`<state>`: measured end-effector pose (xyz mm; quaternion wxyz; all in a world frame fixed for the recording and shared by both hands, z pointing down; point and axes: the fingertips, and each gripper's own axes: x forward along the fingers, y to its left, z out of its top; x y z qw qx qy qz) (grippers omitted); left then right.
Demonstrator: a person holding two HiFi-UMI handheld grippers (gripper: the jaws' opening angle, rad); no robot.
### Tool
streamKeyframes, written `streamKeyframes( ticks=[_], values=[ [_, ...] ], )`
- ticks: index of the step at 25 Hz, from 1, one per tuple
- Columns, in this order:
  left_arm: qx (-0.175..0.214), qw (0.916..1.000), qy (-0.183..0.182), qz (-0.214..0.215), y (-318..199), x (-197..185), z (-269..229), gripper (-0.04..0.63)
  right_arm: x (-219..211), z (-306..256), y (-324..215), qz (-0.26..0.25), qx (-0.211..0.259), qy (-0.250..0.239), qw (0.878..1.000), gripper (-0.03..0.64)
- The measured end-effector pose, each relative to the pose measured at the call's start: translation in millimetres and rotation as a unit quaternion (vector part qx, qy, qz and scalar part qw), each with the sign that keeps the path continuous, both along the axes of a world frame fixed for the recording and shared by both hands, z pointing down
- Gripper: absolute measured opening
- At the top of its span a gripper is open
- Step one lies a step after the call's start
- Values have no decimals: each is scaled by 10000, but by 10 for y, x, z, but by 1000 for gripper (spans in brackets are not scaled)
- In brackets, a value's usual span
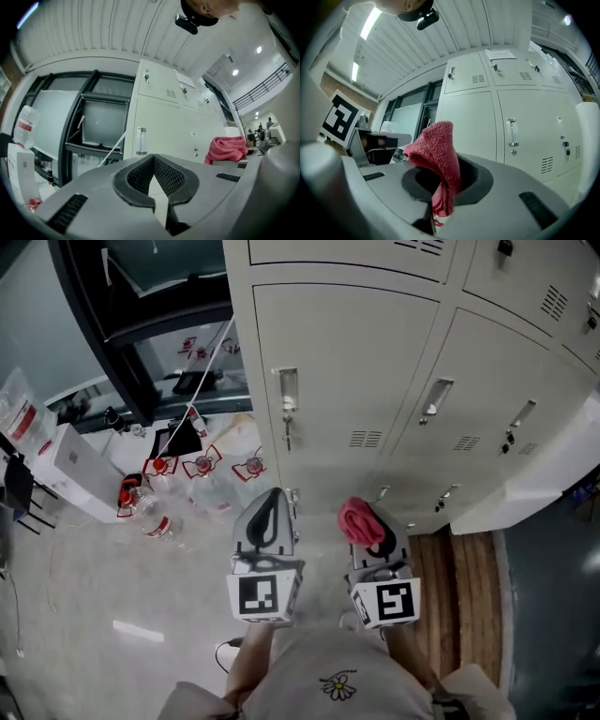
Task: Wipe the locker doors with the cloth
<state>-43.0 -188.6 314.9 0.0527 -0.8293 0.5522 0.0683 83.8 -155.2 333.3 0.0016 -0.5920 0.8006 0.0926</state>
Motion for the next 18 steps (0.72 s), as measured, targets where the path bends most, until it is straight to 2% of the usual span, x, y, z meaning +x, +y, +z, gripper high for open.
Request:
streamKeyframes(
  ticks=[5,9,13,18],
  values=[
    [104,9987,86,-486,46,14,-7,15,97,37,-88,-354,43,29,9994,29],
    [123,9974,79,-700,67,0,10,16,109,105,-91,-529,-39,31,9986,29],
    [134,9971,27,-748,23,-3,1,16,149,133,-106,-466,-67,-38,9989,29],
    [163,9981,52,-597,-84,13,-46,17,141,88,-163,-363,-37,-9,9993,29]
  ],
)
